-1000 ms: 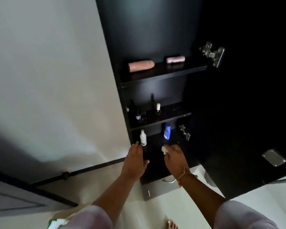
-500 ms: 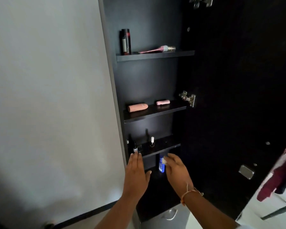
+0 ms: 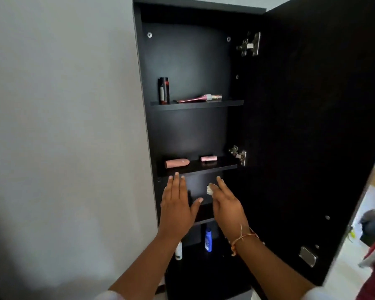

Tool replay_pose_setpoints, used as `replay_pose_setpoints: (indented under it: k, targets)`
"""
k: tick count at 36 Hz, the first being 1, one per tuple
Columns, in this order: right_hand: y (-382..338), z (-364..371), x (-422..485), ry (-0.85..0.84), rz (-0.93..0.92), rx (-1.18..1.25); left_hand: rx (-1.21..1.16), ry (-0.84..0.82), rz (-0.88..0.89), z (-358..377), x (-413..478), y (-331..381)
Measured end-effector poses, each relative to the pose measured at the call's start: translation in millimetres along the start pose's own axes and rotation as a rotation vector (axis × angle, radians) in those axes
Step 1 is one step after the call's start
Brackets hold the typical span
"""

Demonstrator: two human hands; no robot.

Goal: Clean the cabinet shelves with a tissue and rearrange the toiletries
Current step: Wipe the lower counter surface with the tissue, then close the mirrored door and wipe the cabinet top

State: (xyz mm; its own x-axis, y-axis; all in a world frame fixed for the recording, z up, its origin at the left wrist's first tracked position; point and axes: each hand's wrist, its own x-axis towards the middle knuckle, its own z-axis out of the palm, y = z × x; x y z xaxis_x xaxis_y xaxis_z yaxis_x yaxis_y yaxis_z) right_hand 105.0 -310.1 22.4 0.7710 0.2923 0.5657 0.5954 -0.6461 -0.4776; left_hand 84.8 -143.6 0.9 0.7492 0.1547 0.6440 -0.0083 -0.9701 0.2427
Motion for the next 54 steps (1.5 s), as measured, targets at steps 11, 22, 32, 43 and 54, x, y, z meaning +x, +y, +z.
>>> replay_pose_setpoints:
  k: [11,22,32,43,54]
  targets:
    - [-43,-112,84,0.253,-0.234,0.025,0.085,0.253,0.046,-93,94,58]
    - [-33,-128,51,0.344,-0.196,0.148,0.036,0.216,0.018,-97,67,90]
    - [65,-47,-112,0.014,0.378,0.381,-0.280,-0.362,-0.106,-1,-80,93]
    - [148,-21,-221,0.119,1.312,0.428,-0.327,-0.817,-0.224,65,-179,131]
    - [185,-45,-226,0.119,1.007,0.249,-0.449,-0.830,-0.326,86,-190,156]
